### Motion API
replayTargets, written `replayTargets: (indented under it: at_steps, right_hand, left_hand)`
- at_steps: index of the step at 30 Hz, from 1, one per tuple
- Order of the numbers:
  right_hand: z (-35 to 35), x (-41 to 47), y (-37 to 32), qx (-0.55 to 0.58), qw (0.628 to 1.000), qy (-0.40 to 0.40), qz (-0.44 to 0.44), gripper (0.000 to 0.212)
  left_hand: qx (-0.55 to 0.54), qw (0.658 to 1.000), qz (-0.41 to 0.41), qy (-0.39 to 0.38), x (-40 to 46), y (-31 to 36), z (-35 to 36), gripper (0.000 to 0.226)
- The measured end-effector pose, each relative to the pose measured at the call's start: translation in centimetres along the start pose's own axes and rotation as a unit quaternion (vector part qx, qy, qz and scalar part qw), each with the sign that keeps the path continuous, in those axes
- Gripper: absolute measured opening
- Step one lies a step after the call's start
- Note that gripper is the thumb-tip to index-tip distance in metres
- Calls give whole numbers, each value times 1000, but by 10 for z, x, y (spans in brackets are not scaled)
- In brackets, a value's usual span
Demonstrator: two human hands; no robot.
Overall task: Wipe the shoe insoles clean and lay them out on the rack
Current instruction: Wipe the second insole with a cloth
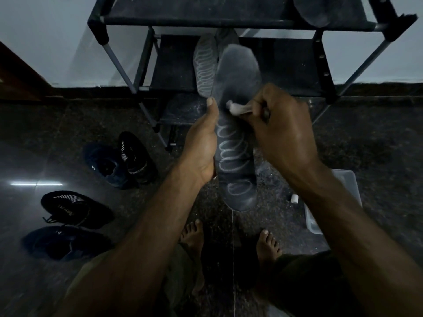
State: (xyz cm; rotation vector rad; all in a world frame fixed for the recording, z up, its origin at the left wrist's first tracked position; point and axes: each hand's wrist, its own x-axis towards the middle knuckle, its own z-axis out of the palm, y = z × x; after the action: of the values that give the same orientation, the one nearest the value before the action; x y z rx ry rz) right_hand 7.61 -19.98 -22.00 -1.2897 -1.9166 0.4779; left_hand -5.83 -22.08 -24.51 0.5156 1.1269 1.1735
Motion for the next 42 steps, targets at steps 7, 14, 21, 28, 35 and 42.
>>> replayTargets:
  at_steps: [7, 14, 21, 28, 35, 42]
  right_hand:
    - [4, -5, -16, 42, 992, -115, -32, 28]
    - [6, 0, -3, -33, 999, 0, -40, 23]
    - [9, -5, -16, 71, 990, -119, -39, 28]
    - [11, -3, -3, 26, 1000, -1, -3, 31]
    - [8, -3, -17, 95, 986, -125, -48, 32]
    - [11, -2, -10, 65, 998, 4, -12, 30]
  left_hand:
    - [-84, 996, -19, -27, 1, 4, -6, 54]
    - [-65, 996, -31, -46, -1, 0, 0, 51]
    - [-101, 994, -29, -34, -1, 5, -3, 58]
    - [-95, 993, -45, -55, -6, 1, 7, 52]
    - [-148, 987, -24, -50, -5, 9, 1, 53]
    - [-161, 979, -40, -118, -7, 4, 6, 68]
